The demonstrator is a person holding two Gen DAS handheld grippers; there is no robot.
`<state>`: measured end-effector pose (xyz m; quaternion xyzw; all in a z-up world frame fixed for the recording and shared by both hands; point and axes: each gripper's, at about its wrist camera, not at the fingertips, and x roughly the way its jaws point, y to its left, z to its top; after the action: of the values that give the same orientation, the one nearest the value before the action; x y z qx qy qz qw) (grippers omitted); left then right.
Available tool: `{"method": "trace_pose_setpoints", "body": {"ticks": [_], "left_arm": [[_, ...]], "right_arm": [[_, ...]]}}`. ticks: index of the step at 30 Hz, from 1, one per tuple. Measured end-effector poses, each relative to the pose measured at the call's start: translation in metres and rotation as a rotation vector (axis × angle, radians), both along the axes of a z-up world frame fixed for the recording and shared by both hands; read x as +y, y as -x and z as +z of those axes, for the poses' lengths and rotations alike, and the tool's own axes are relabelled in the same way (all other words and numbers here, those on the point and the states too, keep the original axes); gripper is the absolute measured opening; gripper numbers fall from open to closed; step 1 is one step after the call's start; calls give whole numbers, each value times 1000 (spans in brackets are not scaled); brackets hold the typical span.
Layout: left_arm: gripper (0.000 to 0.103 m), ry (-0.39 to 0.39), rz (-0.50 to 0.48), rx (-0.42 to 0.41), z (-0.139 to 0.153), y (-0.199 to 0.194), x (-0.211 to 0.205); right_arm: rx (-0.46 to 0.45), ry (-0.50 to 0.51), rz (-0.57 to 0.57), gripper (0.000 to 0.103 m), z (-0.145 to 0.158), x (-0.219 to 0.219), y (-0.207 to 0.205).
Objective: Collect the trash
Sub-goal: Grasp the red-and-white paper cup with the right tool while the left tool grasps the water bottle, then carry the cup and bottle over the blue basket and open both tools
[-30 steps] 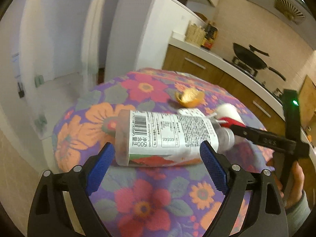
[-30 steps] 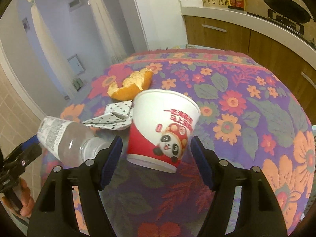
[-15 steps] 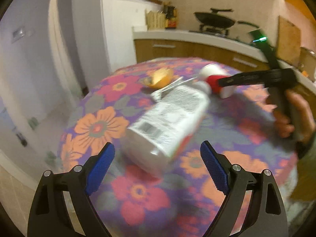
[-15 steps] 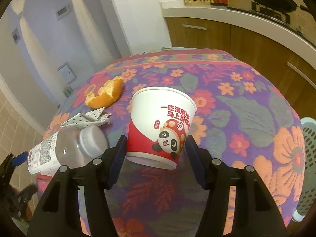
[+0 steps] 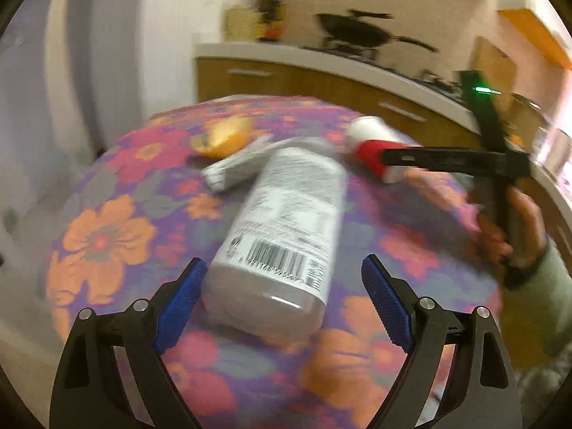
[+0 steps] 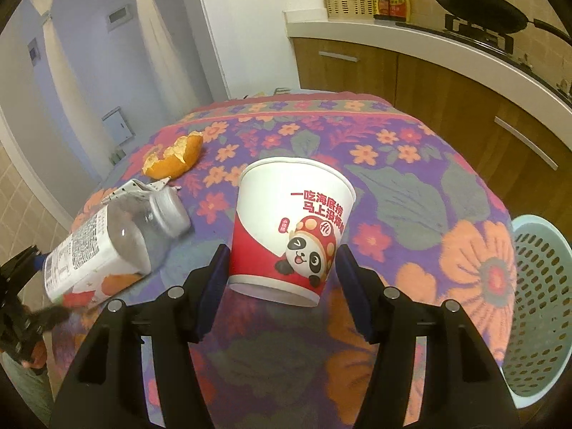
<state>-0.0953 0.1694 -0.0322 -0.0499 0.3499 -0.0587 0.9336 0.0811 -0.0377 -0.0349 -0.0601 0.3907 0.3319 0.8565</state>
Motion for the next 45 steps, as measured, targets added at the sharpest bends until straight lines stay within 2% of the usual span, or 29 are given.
{"method": "trace_pose_setpoints", "body": {"ticks": [3,8,10,12,15,18,20,24,31,40,42,45], "left_arm": [[86,-23,-4,5,8,-7,-13],[85,-96,61,107,5,-40,-26],[70,-122,105,142,1,-50,-28],[63,-108,131,161,-1,-53,-26],[61,-93,146,142,1,-52,-25],[59,-68,119,106,6,-45,-32],[59,-28,91,85,10,-40,-38],[59,-12,53,68,14,-39,-51],[59,18,-42,-6,32,-44,-80],[59,-9,-115,-47,55,-82,-137],[60,4,-129,-50,58,-97,-154],[60,-19,-147,-54,57,-116,-184]], "right_arm": [[0,2,-10,57,-2,-7,0],[-1,-3,-16,57,-3,-15,2],[-14,11,-7,57,-3,-18,7],[-26,15,10,57,-2,-22,12],[-44,-4,24,57,4,-35,23],[-76,-15,24,57,10,-47,30],[-61,-9,6,57,8,-55,28],[10,-49,5,57,3,-69,24],[-32,-76,-18,56,13,-92,31],[-75,-157,-138,56,25,-160,18],[-84,-168,-174,56,26,-177,15],[-106,-155,-243,56,26,-205,9]]}}
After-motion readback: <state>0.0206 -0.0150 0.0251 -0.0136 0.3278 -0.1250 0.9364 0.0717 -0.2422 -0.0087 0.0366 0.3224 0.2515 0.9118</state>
